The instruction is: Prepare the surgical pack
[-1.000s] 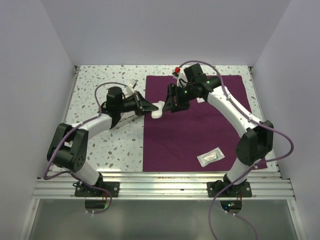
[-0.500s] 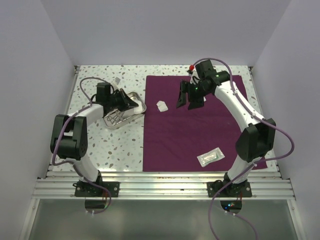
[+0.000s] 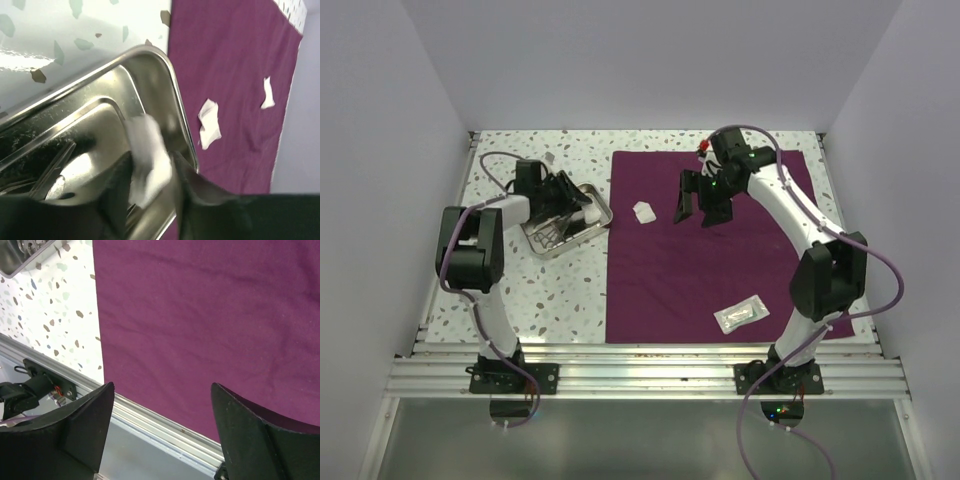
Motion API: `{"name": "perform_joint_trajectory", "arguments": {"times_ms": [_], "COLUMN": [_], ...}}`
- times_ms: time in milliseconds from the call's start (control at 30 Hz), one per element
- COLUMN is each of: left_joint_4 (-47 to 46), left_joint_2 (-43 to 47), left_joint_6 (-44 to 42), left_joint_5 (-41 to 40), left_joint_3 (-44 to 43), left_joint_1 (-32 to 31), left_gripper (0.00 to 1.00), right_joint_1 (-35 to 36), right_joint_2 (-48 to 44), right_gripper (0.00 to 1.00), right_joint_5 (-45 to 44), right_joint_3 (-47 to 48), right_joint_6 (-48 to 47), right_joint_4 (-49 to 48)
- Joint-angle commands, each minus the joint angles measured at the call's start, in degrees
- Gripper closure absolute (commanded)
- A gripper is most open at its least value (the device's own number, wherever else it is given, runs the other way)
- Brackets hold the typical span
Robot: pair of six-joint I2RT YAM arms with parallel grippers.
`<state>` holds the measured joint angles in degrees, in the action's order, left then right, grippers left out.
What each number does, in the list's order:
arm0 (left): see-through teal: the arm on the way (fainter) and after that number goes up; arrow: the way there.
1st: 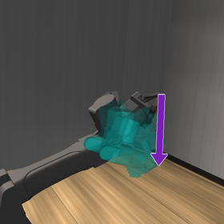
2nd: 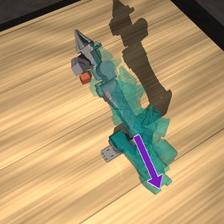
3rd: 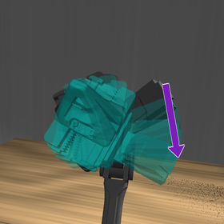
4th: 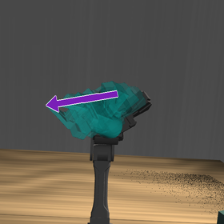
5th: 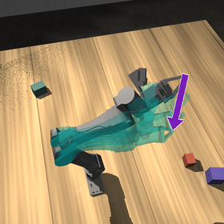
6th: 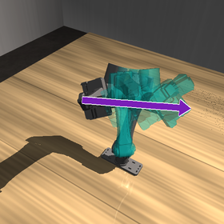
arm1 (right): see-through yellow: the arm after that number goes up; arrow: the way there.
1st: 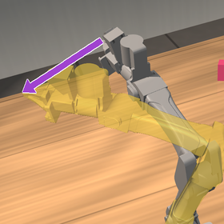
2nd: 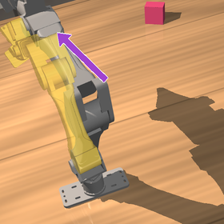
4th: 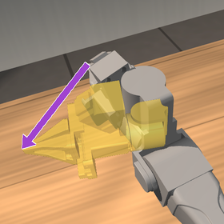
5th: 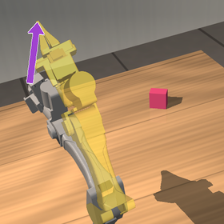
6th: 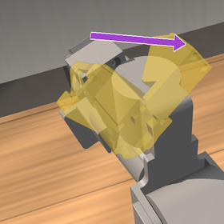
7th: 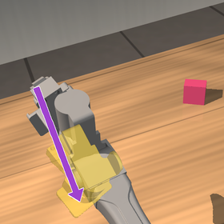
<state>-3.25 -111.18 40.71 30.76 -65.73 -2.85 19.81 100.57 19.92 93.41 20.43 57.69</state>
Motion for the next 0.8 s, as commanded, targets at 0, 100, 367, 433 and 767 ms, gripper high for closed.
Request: {"name": "perform_joint_trajectory", "arguments": {"times_ms": [0, 100, 367, 433, 767], "left_joint_4": [1.8, 8.2, 20.3, 22.9, 26.9], "left_joint_2": [-1.7, -1.0, 8.0, 9.9, 15.5], "left_joint_6": [-1.8, -4.0, -10.5, -11.3, -9.9], "left_joint_5": [-1.9, -3.4, -10.9, -11.9, -12.7], "left_joint_3": [-4.7, -5.5, -5.9, -6.5, -6.0], "left_joint_1": [0.8, 0.7, 0.4, 0.4, -1.6], "left_gripper": [0.55, 0.37, 0.26, 0.27, 0.29], "right_joint_1": [-0.2, -0.4, -1.2, -2.4, -10.5], "right_joint_2": [1.4, 2.4, 4.2, 3.8, 10.0], "right_gripper": [0.18, 0.09, 0.01, 0.01, 0.21], "right_joint_5": [-1.6, -3.0, -11.0, -10.5, -15.4], "right_joint_3": [1.6, 3.1, 8.3, 6.8, 3.9], "right_joint_6": [-0.8, 0.2, 3.6, 4.0, 7.4], "right_joint_4": [-0.2, 0.3, 3.9, 2.4, -16.0]}}
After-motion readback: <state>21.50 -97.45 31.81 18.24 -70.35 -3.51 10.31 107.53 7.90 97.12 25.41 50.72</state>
